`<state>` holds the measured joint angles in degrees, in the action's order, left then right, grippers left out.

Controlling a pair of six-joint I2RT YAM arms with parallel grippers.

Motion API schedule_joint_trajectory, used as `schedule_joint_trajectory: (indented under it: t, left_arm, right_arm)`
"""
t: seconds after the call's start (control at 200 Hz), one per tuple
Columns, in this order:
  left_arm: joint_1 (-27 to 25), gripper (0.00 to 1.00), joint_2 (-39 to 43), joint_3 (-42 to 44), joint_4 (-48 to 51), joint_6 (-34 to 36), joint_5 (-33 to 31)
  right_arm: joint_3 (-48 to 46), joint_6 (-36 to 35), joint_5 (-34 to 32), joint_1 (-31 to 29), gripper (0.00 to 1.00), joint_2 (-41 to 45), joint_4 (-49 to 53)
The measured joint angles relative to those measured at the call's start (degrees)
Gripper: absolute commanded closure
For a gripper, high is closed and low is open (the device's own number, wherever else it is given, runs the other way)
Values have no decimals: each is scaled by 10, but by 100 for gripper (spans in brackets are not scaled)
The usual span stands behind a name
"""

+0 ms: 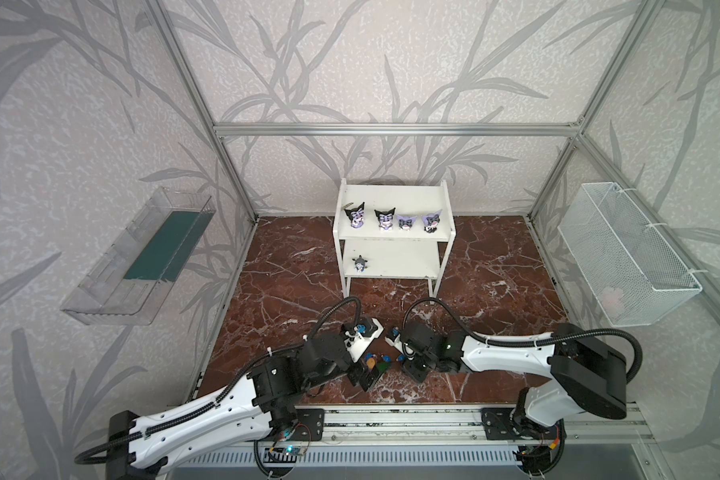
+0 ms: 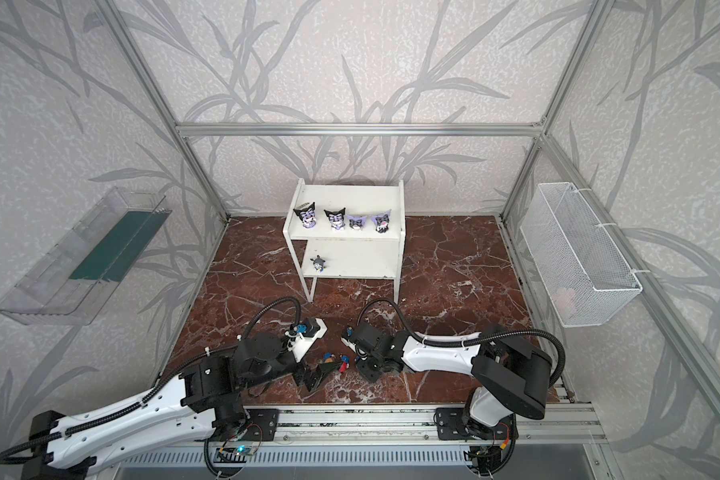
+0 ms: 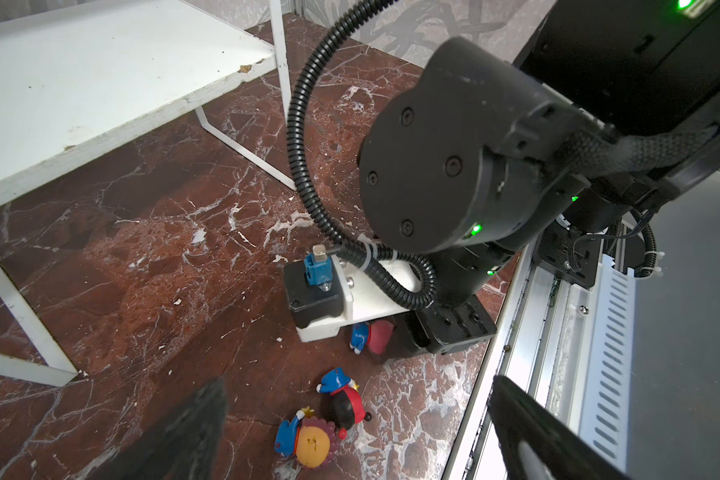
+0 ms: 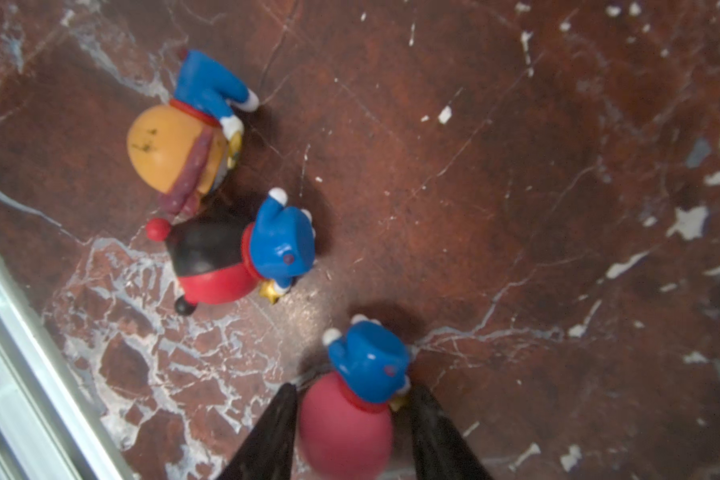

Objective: Place and organize the plastic toys onto the shelf
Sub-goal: 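Close the right gripper on the pink duck while the left gripper swings toward it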

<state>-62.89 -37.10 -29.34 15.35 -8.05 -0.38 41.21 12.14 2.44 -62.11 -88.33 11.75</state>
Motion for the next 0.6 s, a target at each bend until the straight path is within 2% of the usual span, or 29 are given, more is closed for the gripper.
schedule_joint_trajectory:
  t: [0.125,0.245,0.495,0.6]
  left_arm:
    - [-3,0,0,7,-7,-5,-2]
    - [-10,0,-13,10,-10,-5,-7]
    - [-32,0,-49,30,-34,5,-17]
    - [-59,0,-65,43,-50,28,-26]
  right_arm:
    - [1,-4,-9,-1,72,0,2]
    - [1,-17,-3,6,75,13,22]
    - [2,-39,94,79,76,97,93]
    - [16,-44,146,93,77,118,149]
